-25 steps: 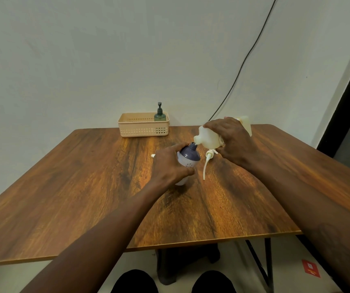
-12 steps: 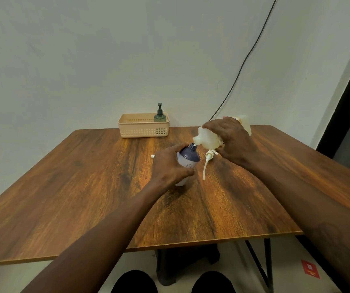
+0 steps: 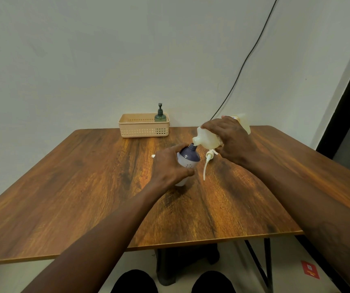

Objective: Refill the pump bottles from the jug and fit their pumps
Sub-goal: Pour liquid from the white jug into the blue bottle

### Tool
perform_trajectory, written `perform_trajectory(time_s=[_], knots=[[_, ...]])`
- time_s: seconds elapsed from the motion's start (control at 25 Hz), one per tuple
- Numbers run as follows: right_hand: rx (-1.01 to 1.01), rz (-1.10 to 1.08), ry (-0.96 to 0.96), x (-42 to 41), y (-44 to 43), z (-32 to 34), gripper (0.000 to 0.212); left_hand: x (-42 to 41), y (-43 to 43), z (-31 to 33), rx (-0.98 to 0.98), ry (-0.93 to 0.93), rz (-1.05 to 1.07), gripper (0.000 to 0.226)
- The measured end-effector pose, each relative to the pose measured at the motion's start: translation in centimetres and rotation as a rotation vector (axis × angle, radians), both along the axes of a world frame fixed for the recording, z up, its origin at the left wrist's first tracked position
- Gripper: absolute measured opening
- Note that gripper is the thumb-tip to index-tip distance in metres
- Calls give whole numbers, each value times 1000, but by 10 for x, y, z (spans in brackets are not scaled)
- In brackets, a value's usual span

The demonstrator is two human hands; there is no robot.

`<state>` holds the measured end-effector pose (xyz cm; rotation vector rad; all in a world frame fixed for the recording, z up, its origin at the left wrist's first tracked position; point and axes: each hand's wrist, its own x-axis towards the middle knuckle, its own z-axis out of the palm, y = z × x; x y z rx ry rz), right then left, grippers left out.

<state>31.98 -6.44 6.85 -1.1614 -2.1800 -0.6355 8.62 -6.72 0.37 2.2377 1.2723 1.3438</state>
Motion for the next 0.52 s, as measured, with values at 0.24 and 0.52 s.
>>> perform_trajectory(time_s=[0.24,0.52], knots=[[0,5,7,0,-1,1,79,-1,0,1,0,-2,4,84],[9,22,-19,1,1,3,79,0,-1,0,-6,-5,5,86]])
